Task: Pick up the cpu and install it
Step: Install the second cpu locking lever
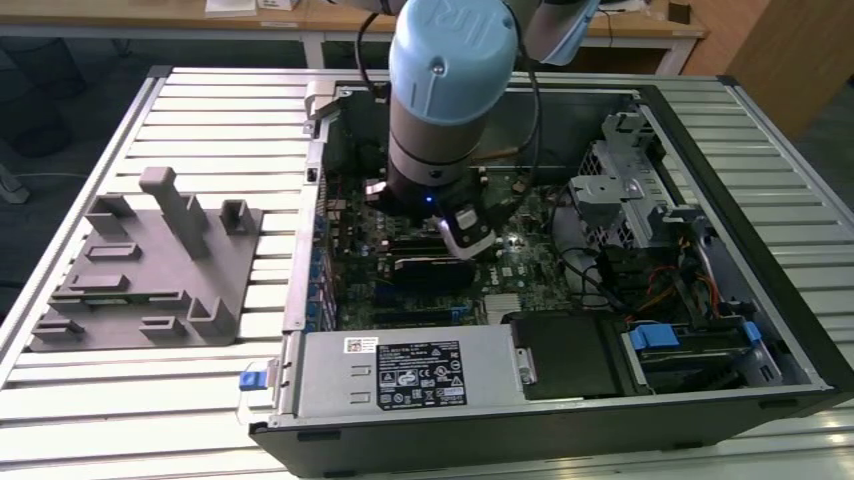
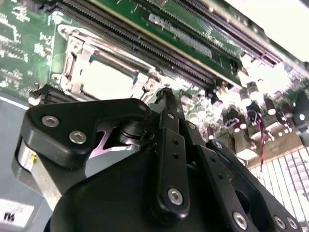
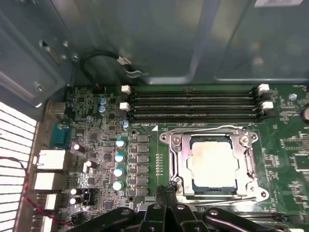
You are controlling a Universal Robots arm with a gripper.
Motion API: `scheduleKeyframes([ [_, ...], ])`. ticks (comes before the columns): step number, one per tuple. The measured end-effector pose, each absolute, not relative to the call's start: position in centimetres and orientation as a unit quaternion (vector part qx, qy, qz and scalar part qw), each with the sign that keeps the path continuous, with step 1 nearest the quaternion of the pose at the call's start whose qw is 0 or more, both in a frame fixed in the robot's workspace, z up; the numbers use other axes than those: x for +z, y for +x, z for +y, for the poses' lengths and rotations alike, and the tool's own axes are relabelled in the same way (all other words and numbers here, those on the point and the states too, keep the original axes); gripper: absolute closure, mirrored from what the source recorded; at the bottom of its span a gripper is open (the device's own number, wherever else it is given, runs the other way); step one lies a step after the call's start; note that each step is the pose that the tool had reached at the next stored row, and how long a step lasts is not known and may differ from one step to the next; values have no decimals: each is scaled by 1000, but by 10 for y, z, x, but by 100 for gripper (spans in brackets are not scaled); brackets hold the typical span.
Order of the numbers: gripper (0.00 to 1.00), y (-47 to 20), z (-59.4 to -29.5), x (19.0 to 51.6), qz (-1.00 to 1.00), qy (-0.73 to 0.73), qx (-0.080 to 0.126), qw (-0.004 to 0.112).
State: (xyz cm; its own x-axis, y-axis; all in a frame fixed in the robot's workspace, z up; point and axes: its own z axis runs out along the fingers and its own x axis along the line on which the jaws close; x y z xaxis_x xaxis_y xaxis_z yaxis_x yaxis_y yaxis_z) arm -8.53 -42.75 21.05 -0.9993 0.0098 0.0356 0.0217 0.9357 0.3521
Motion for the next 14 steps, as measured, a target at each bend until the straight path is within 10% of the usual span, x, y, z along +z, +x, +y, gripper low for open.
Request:
scheduleKeyframes([
  [14,89,-84,-427,231,-987,-11,-161,15],
])
